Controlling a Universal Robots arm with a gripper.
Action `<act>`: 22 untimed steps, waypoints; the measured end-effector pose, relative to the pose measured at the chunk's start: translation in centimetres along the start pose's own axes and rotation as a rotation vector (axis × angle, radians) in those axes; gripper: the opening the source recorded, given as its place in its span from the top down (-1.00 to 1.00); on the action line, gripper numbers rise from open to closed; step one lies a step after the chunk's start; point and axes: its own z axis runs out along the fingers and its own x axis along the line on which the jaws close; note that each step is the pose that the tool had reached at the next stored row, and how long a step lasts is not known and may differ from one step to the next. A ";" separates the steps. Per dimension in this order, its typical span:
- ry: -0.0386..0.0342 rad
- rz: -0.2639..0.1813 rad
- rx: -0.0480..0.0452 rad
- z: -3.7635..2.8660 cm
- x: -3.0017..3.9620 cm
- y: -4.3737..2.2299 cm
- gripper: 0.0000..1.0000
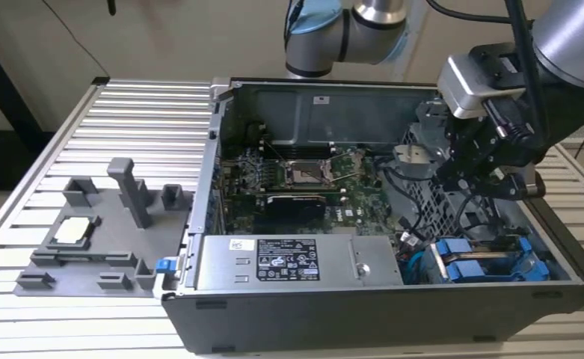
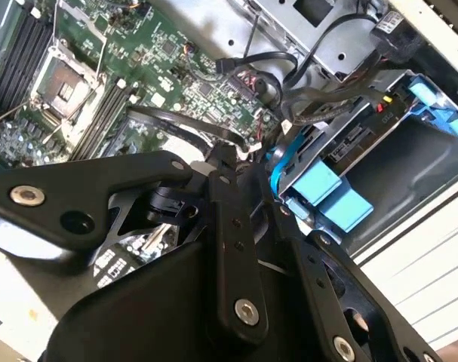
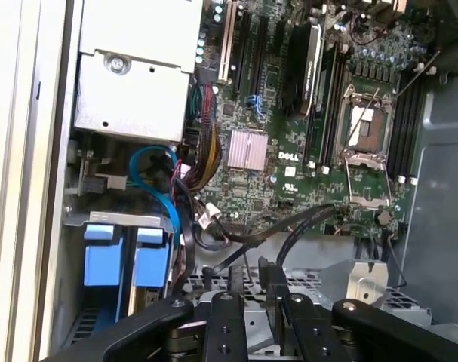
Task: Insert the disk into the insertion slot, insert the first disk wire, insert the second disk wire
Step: 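Insert the first disk wire, then insert the second disk wire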
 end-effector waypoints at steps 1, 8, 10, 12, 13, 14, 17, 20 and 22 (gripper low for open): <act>-0.0011 0.000 0.0001 0.02 0.00 0.06 0.47; -0.0162 0.000 0.0019 0.26 -0.01 0.43 0.47; -0.0331 -0.001 0.0039 0.25 -0.02 0.47 0.47; -0.0541 0.000 0.0067 0.24 -0.04 0.58 0.47; -0.0620 0.000 0.0076 0.23 -0.04 0.63 0.47; -0.0658 -0.001 0.0082 0.24 -0.05 0.64 0.47; -0.0659 -0.001 0.0081 0.27 -0.03 0.68 0.47; -0.0661 -0.001 0.0081 0.32 0.06 0.70 0.47; -0.0661 0.000 0.0082 0.37 0.13 0.71 0.47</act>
